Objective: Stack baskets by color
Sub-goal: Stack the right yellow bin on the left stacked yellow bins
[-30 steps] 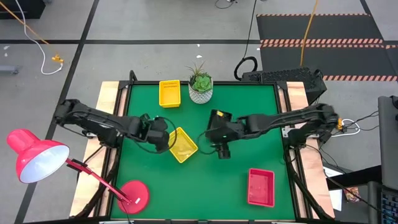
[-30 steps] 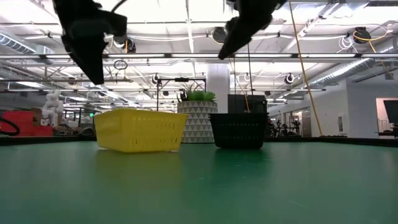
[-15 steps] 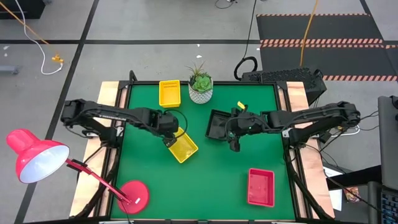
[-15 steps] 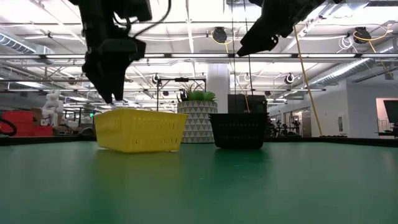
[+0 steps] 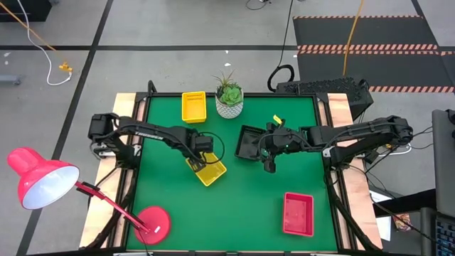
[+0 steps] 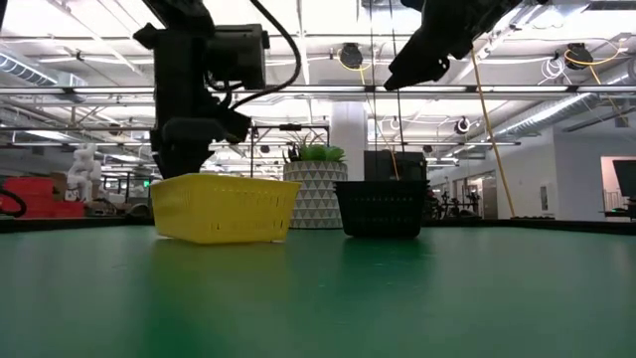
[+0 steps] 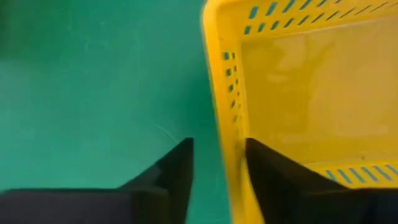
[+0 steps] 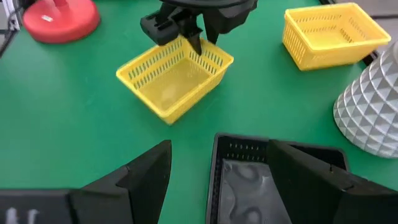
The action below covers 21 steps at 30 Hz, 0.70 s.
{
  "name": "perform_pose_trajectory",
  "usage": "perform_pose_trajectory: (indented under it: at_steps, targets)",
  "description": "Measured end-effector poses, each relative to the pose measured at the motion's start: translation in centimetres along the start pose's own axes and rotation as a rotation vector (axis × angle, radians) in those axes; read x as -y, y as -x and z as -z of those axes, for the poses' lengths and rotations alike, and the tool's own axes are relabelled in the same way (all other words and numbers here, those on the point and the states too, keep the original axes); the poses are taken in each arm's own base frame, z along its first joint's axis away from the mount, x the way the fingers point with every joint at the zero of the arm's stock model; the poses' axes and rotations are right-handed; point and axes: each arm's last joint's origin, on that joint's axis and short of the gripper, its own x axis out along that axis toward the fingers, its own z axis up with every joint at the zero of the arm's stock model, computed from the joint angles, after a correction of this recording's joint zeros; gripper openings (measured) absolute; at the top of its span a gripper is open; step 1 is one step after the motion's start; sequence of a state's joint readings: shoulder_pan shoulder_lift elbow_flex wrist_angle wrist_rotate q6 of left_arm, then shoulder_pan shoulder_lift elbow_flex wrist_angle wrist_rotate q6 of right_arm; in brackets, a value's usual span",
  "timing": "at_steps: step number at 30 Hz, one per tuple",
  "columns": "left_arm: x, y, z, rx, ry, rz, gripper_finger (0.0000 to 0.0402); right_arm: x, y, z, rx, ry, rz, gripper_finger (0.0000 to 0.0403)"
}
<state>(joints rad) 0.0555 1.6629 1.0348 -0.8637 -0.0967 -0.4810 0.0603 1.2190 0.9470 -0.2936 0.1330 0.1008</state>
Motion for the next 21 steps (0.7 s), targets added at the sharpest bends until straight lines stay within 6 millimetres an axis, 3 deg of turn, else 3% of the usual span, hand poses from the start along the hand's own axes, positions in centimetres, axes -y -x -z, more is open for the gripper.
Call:
perform_pose_trajectory:
  at_steps: [5,10,14,21]
  targets:
    - [-0.7,-0.1,-0.4,-0.002,-0.049,0.003,0.0021,0.0,0.0,0.4,-0.037,-0.014,0.006,0.0256]
    - [-2.8,2.6,-1.2,0.03,-0.081,0.013,0.0006,0.0,0.0,0.3,-0.03,-0.015,0.005,0.0256]
    - [-5.0,6.7,-2.5,0.087,-0.122,-0.038,0.0004,0.0,0.0,0.2,-0.025,-0.015,0.004,0.0256]
    - [-8.9,13.2,-4.6,0.17,-0.316,-0.274,0.0003,0.0,0.0,-0.2,0.02,0.019,0.0,0.0256]
